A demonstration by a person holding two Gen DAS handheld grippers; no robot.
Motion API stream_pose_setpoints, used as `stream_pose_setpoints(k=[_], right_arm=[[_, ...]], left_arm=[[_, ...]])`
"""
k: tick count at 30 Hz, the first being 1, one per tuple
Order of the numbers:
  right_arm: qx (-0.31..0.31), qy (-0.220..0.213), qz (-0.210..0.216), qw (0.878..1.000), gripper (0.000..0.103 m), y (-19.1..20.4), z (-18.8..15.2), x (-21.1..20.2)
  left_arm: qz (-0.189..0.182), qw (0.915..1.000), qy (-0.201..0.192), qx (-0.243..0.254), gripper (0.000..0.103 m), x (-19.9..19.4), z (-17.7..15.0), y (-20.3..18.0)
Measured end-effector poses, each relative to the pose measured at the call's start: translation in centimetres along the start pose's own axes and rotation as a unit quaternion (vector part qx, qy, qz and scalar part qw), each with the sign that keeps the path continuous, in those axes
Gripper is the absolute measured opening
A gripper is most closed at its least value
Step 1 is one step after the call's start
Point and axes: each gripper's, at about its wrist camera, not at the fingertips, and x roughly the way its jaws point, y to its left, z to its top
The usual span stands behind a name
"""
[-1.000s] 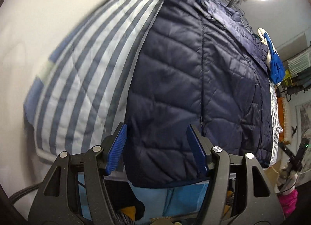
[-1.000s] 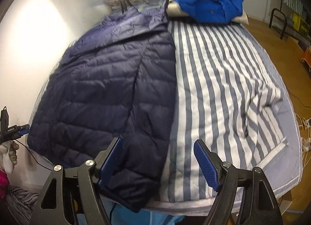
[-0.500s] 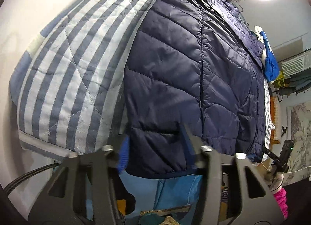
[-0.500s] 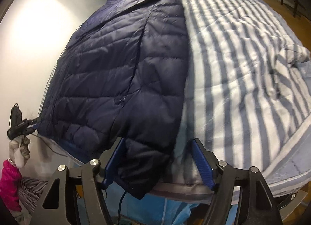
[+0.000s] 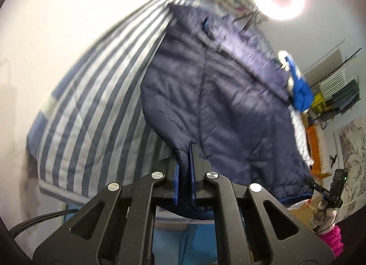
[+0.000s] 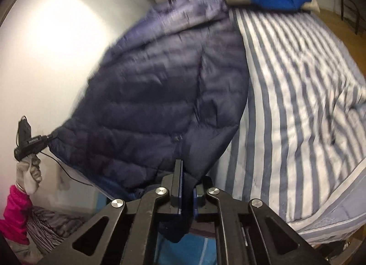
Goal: Fold large clothes
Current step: 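Lift the hem with both tools and fold it toward the collar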
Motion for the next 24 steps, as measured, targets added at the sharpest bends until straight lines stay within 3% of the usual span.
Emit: stream_pose_setpoints(k=[8,14,24], right_arm=[[0.009,-0.077,0.009,0.997,0.002,0.6,2.4,-4.6],[0.003,-0.094,-0.008,0.996,0.002,0.9,5.1,-5.9],[-0.003,-0.092,-0.047,0.995,0.002,0.0,12.9,-2.0]], left_arm=[[-0.011,0.9989,-0.046,0.003,0.004,-2.0,3.6,-2.6],[0.013,0.9984,-0.048,0.028,0.004,-1.1,6.8,-4.5],[0.047,0.9984,-0.031,0.001,0.004,7.2,13.2,-4.6]])
